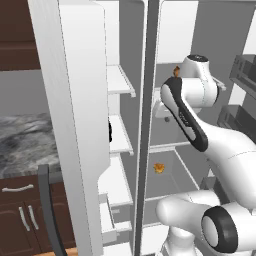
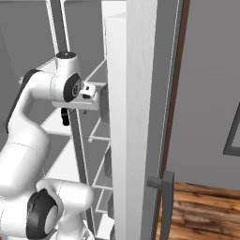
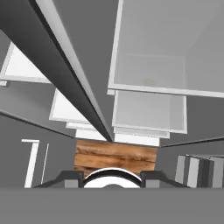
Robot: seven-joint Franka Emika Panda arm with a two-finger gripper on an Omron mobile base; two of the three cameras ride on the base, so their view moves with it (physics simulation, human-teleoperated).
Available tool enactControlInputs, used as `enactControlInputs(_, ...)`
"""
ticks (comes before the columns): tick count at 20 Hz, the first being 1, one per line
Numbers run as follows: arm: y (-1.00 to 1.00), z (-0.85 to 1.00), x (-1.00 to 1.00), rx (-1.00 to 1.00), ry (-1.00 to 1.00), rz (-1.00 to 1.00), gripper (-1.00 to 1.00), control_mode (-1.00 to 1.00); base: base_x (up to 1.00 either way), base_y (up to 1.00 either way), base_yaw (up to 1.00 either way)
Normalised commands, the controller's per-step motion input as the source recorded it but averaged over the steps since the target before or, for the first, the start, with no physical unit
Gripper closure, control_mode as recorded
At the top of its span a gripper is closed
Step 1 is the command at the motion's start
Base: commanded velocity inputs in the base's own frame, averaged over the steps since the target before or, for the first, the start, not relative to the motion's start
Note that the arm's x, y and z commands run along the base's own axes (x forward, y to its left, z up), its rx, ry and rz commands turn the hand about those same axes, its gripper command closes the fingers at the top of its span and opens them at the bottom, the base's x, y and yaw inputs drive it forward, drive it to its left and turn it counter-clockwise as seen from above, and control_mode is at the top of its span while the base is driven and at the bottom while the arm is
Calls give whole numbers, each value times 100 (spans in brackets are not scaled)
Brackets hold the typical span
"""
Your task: There's a chicken drumstick in the fridge that needs to be moved to the freezer for freezing. Pick up the chicken drumstick from the fridge, place it on any shelf in the freezer, and close the fridge and freezer doors when done.
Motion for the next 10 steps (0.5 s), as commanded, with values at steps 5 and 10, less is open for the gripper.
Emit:
enactControlInputs(5,0,-9,-24,0,-2,-1,-100,-100,0,0,0)
enactControlInputs(10,-5,24,-20,1,-26,-15,-100,-100,0,0,0)
